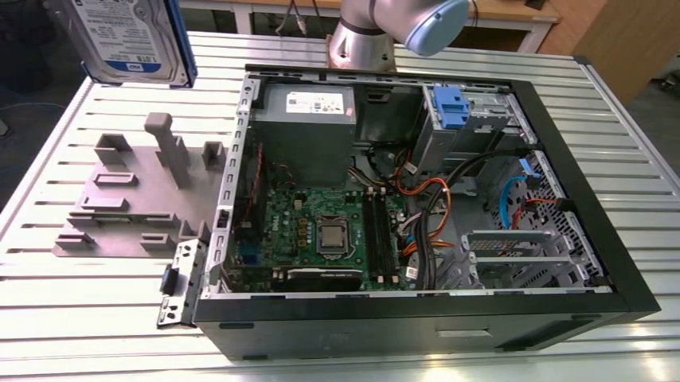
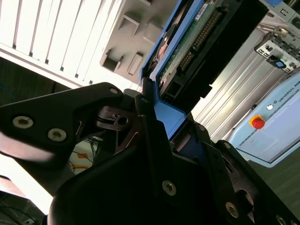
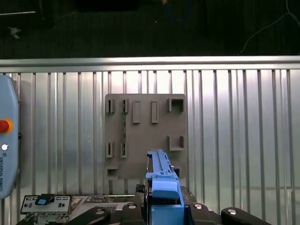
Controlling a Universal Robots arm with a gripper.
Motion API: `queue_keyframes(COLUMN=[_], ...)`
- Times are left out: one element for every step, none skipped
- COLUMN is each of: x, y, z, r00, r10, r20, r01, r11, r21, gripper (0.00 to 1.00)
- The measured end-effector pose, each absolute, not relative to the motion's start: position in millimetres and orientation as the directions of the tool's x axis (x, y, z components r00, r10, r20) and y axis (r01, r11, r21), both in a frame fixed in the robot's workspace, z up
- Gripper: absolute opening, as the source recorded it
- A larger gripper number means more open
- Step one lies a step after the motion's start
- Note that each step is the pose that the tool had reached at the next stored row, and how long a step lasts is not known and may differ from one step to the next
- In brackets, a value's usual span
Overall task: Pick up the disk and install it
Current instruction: 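Pick up the disk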
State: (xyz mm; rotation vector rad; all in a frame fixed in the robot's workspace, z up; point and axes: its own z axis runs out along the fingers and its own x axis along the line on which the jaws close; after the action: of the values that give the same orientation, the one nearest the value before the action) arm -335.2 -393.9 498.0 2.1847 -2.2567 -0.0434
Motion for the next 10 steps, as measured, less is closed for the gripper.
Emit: queue_keyframes(x=[-334.2, -333.2, -332.2, -331.3, -330.3, -329.4, -328.5, -327.6, -326.6, -325.7], y=[-394.0, -394.1, -394.2, -394.3, -394.5, -394.6, -394.7, -394.9, -395.0, -395.1], z=[498.0, 498.1, 498.1, 498.0, 498.0, 498.0, 498.0, 498.1, 498.0, 498.0], r00=[-0.033, -0.033, -0.033, -0.033, -0.033, -0.033, -0.033, -0.033, -0.033, -0.033], r10=[-0.999, -0.999, -0.999, -0.999, -0.999, -0.999, -0.999, -0.999, -0.999, -0.999], r20=[-0.019, -0.019, -0.019, -0.019, -0.019, -0.019, -0.019, -0.019, -0.019, -0.019], r01=[-0.999, -0.999, -0.999, -0.999, -0.999, -0.999, -0.999, -0.999, -0.999, -0.999], r11=[0.032, 0.032, 0.032, 0.032, 0.032, 0.032, 0.032, 0.032, 0.032, 0.032], r21=[0.020, 0.020, 0.020, 0.020, 0.020, 0.020, 0.020, 0.020, 0.020, 0.020], gripper=[0.36, 0.36, 0.36, 0.36, 0.36, 0.36, 0.36, 0.36, 0.36, 0.36])
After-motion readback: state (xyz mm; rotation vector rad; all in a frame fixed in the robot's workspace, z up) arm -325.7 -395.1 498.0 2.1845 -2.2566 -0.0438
